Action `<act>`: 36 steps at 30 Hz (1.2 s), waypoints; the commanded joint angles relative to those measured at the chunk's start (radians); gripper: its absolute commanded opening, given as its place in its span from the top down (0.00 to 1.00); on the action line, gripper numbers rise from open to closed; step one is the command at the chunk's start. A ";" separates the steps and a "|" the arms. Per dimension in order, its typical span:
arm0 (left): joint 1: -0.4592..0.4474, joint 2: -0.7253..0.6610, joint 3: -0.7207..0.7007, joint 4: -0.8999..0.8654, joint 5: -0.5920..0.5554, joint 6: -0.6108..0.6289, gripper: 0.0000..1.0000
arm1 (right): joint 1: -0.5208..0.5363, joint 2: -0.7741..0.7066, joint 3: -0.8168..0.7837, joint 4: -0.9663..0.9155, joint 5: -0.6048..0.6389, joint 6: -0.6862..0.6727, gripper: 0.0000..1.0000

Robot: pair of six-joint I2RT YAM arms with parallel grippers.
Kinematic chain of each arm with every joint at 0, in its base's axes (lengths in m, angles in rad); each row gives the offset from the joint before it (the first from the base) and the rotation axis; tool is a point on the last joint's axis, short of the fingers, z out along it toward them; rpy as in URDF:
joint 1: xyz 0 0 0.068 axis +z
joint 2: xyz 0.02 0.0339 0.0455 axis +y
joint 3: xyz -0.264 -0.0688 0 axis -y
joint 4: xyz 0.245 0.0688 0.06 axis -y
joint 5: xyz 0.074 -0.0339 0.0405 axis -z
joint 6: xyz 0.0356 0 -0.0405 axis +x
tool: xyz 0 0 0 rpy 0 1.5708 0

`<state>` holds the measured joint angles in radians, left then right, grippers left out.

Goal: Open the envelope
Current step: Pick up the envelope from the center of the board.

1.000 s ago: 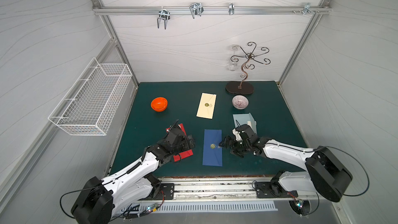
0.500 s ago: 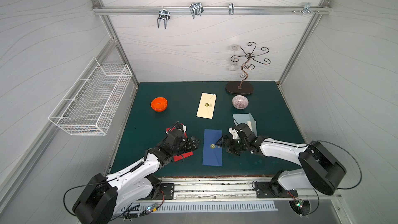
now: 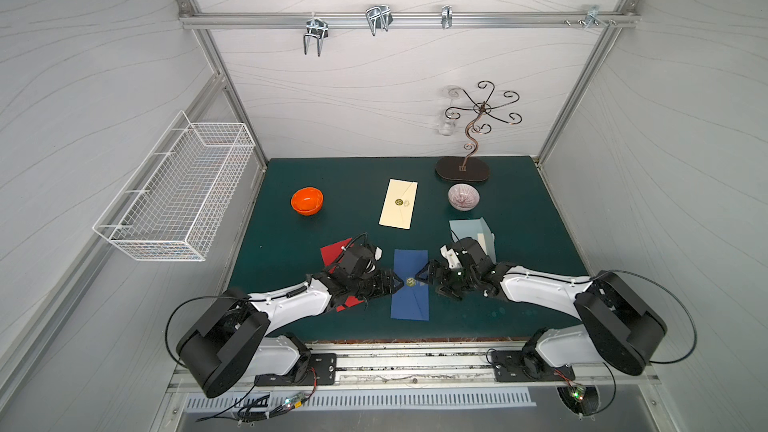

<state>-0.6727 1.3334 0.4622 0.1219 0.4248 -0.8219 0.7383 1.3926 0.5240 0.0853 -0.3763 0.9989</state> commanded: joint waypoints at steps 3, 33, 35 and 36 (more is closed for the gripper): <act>-0.009 0.073 0.057 0.060 0.046 -0.006 0.33 | 0.006 0.013 -0.027 -0.033 0.022 0.004 0.01; -0.004 0.155 0.101 -0.010 0.041 -0.006 0.50 | 0.001 0.042 -0.011 -0.044 0.014 -0.005 0.08; -0.006 0.124 0.099 -0.011 0.041 -0.003 0.49 | 0.000 0.042 -0.010 -0.043 0.016 -0.004 0.08; -0.006 0.114 0.097 -0.010 0.041 -0.001 0.49 | 0.000 0.043 -0.012 -0.042 0.016 -0.003 0.08</act>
<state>-0.6807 1.4914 0.5552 0.1066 0.4755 -0.8307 0.7380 1.4181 0.5262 0.1074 -0.3828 0.9985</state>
